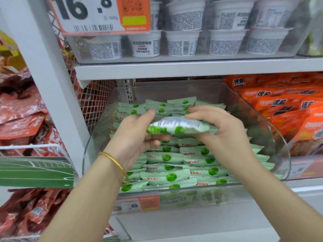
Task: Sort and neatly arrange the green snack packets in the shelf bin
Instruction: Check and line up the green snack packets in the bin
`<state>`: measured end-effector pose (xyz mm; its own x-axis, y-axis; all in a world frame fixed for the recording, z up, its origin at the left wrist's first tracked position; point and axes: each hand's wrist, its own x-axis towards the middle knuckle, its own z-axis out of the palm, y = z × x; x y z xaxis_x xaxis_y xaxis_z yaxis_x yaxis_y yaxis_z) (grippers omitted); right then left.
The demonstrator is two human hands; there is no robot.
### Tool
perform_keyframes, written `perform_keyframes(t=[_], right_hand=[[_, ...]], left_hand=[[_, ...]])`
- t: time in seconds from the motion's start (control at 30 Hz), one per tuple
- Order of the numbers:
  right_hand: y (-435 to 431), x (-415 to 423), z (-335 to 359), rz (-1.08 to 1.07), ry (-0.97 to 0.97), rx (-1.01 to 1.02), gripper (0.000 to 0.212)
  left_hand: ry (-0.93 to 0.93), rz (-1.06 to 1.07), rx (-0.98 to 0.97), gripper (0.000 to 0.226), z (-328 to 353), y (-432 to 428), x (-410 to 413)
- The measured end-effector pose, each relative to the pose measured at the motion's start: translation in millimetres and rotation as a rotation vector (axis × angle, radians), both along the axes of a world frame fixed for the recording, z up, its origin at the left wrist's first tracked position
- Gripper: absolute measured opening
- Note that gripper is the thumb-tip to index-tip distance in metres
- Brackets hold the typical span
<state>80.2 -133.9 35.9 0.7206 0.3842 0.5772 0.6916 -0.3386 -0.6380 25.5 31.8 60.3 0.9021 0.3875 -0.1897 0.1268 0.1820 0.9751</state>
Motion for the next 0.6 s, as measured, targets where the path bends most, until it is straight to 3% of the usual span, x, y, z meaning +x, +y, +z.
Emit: perform_keyframes(t=[0.07, 0.13, 0.2, 0.23, 0.37, 0.5, 0.6], right_hand=[[7, 5, 1, -0.131, -0.098, 0.029, 0.015], [16, 12, 3, -0.232, -0.185, -0.019, 0.015], [27, 24, 5, -0.302, -0.299, -0.145, 0.020], [34, 29, 5, -0.325, -0.327, -0.194, 0.020], [60, 43, 8, -0.329, -0.318, -0.333, 0.020], [78, 58, 27, -0.287, -0.092, -0.695, 0.013], [95, 66, 37, -0.280, -0.094, -0.859, 0.021]], left_hand=[[-0.050, 0.107, 0.218, 0.017, -4, 10, 10], [-0.037, 0.149, 0.725, 0.020, -13, 22, 21], [0.115, 0.046, 1.149, 0.034, -24, 28, 29], [0.179, -0.019, 1.256, 0.039, -28, 29, 32], [0.287, -0.181, 1.412, 0.046, -38, 28, 37], [0.301, -0.199, 1.418, 0.045, -38, 32, 34], [0.278, -0.185, 1.422, 0.043, -37, 33, 32]])
